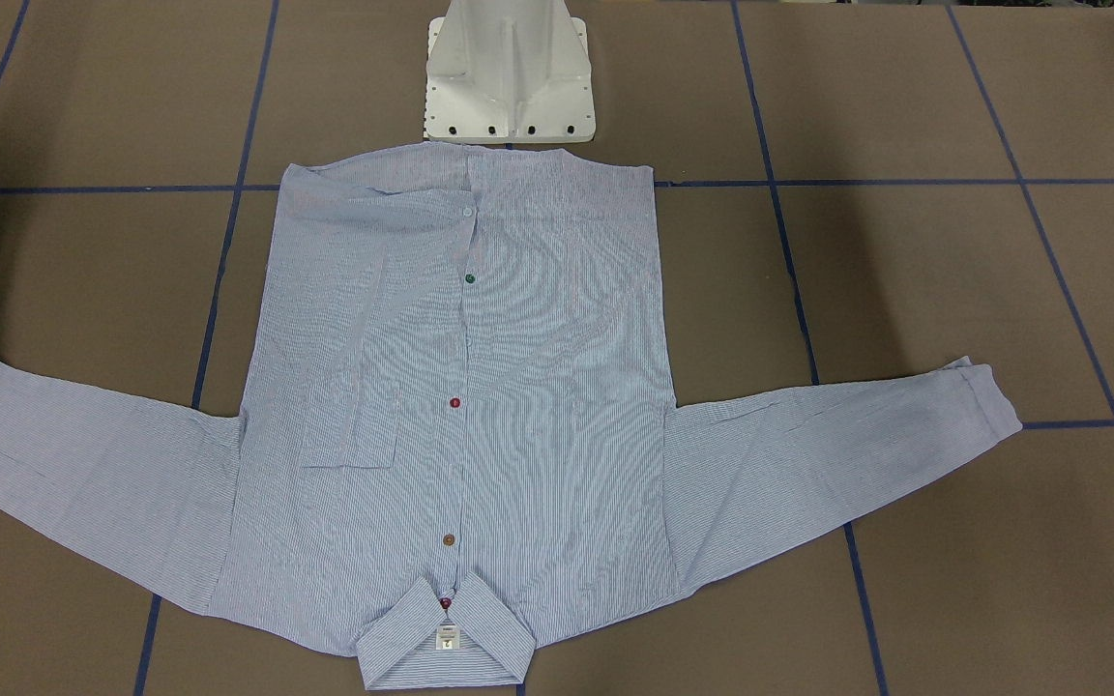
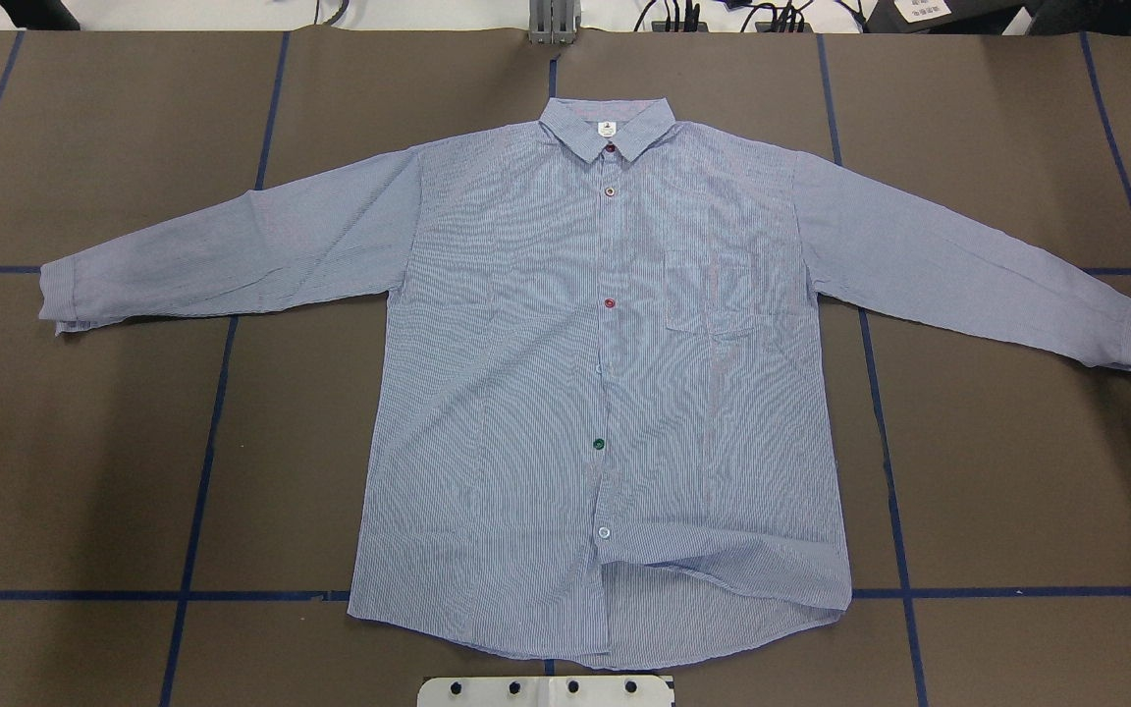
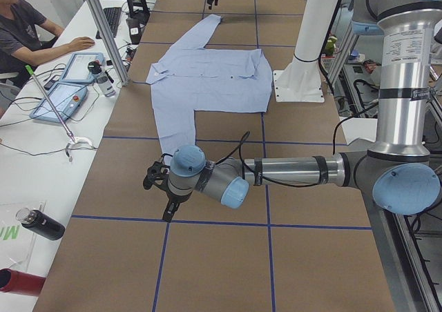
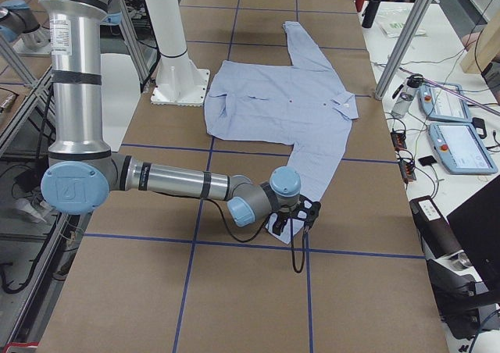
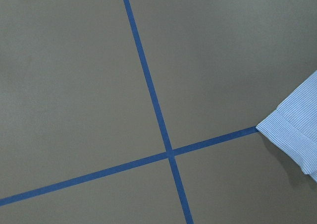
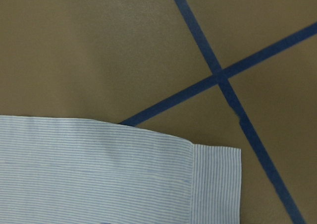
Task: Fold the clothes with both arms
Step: 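Lower the right gripper to the cuff of the sleeve nearest it and grasp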
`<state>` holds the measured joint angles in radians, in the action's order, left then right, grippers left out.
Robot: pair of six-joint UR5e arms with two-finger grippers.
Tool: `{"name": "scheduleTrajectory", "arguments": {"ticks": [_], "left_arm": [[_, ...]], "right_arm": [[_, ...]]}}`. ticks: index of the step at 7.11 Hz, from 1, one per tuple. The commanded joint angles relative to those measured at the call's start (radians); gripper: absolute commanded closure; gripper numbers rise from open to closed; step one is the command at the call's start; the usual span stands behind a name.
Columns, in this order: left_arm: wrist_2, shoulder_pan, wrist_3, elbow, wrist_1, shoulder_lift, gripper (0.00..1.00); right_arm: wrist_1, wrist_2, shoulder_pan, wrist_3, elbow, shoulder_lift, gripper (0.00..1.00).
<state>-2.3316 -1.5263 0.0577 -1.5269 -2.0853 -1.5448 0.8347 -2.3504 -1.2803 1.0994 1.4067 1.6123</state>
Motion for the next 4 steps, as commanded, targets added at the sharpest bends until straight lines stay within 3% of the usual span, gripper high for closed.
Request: {"name": "scheduleTrajectory", "arguments": {"ticks": [1,4], "left_arm": [[0.000,0.000,0.001,-0.002,-0.001,0.000,0.01],[-0.003,0.000,0.002,-0.002,-0.001,0.000,0.01]], "right_arm": [[-0.213,0.049,0.085,0.269,-0.018,0.064,0.02],[-0.223,0.083,0.118,0.296,-0.052,0.063,0.04]]}}
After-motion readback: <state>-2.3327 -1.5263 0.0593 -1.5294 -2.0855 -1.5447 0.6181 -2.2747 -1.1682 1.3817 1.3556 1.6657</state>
